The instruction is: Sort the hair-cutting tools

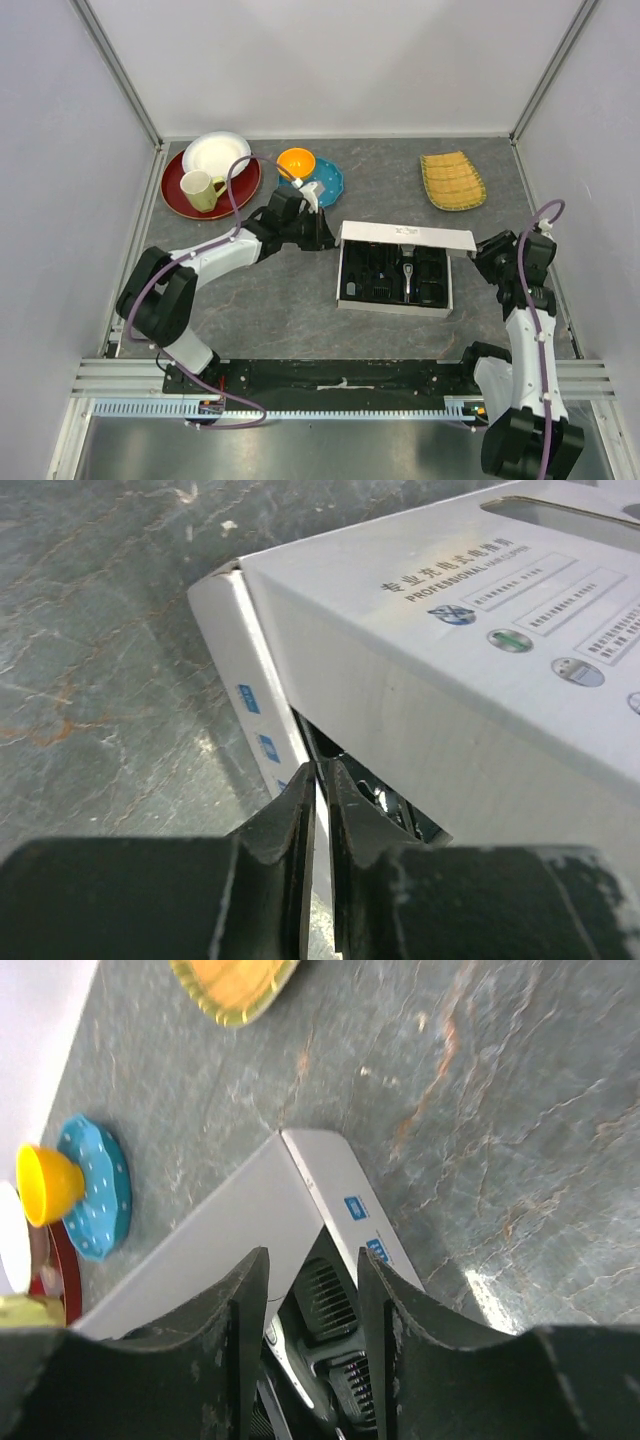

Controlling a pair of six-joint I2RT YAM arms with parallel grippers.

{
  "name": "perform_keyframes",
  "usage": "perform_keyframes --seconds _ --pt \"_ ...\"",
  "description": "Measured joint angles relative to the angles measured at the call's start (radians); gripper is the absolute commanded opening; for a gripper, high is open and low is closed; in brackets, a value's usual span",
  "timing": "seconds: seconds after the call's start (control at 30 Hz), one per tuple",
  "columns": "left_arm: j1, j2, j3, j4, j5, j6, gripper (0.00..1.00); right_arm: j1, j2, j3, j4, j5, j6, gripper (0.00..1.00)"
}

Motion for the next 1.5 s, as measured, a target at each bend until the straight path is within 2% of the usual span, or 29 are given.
perform_keyframes --seconds 0.13,0.23,0.33,0.37,0.47,0.7,0.8,0.93,1.13,1.3,1.5 --pt "-0.001 -0.036 -0.016 -0.009 -0.08 0.0 0.15 0.0 -0.069 0.019 -0.042 0.111 0.062 0.52" --pt "-0.001 -0.087 -0.016 -0.026 -0.167 -0.001 0.2 0.0 -0.058 0.08 -0.077 0.169 0.093 0.57" --pt "-0.001 -0.151 -0.007 -0.023 -0.222 0.002 0.36 0.0 -0.034 0.163 -0.084 0.182 0.114 0.59" --pt "-0.001 -0.172 0.0 -0.014 -0.222 0.008 0.49 0.0 -0.023 0.189 -0.079 0.163 0.116 0.59" --pt "-0.001 -0.207 0.033 0.027 -0.201 0.031 0.57 0.0 0.035 0.263 -0.063 0.089 0.118 0.61" --pt "-0.005 -0.113 0.177 0.092 -0.011 0.048 0.54 0.003 0.15 0.275 -0.009 -0.122 0.116 0.61" --pt "-0.026 -0.054 0.171 0.094 0.042 0.048 0.53 0.016 0.131 0.205 0.007 -0.186 0.116 0.61" --pt "-0.079 -0.016 0.082 0.085 0.056 0.048 0.5 0.045 0.069 0.101 0.002 -0.221 0.114 0.59" --pt "-0.156 -0.018 -0.059 0.02 -0.115 0.027 0.5 0.061 -0.043 0.002 -0.059 -0.212 0.067 0.6" --pt "-0.191 -0.063 -0.105 0.018 -0.217 0.005 0.5 0.061 -0.081 -0.068 -0.105 -0.172 0.007 0.65" --pt "-0.205 -0.126 -0.172 -0.005 -0.31 -0.001 0.57 0.061 -0.073 -0.087 -0.128 -0.14 -0.055 0.87"
